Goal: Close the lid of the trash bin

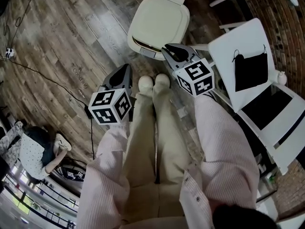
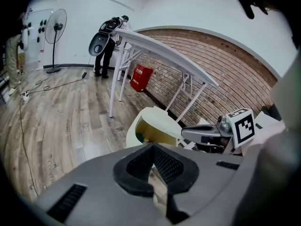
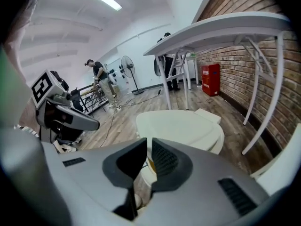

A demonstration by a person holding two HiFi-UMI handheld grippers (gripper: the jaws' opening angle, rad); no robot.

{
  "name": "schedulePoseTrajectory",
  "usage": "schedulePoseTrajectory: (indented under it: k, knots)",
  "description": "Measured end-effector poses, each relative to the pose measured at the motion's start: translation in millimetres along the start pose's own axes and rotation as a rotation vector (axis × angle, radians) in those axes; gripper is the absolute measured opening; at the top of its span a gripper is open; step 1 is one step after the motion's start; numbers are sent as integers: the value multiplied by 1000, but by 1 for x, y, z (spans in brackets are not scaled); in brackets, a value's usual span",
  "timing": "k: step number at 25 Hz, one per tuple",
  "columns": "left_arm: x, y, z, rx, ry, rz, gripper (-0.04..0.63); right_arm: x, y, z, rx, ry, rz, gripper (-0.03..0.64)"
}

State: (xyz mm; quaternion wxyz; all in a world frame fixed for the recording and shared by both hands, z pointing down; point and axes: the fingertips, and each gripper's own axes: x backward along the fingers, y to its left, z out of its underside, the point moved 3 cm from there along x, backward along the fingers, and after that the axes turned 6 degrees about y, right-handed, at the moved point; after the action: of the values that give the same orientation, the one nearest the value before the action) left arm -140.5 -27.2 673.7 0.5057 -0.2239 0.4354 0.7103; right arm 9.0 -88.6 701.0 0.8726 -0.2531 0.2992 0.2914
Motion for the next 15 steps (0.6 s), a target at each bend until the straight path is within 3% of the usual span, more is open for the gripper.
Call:
schedulePoseTrajectory:
  k: [2,15]
  knots:
    - [-2,3,3,0,-1,-3,-6,-4,-5,4,5,10,16,5]
    - [-17,19,15,13,-8,-18,-6,-38,-5,34,49,116,51,5]
